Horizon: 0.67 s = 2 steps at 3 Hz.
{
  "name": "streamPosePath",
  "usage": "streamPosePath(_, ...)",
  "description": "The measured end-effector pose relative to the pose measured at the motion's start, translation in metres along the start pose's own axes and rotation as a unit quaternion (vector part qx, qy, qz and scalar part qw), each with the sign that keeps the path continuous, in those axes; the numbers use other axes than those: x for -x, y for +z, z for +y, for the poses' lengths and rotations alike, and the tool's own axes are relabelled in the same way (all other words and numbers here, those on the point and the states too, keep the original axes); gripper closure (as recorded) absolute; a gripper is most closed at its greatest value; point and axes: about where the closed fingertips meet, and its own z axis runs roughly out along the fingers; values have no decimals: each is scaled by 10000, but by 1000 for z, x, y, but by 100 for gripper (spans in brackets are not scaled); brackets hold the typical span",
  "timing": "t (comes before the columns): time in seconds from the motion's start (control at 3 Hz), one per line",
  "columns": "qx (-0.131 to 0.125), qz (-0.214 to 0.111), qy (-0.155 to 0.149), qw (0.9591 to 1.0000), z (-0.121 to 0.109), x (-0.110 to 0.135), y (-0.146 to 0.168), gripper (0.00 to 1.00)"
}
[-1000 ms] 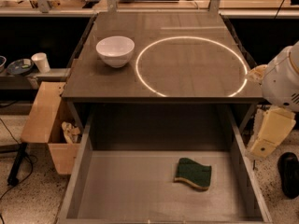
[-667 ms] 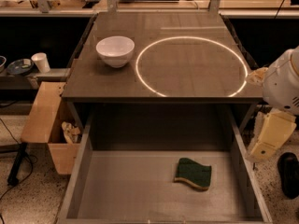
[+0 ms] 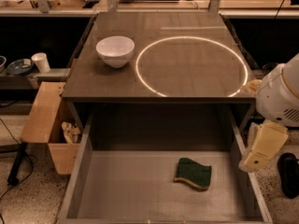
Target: Pick sponge from top drawer and place on counter
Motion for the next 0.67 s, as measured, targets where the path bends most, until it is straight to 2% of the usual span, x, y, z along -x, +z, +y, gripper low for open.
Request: streamPosePath(0.67, 271, 14, 31, 9996, 13, 0, 33, 0)
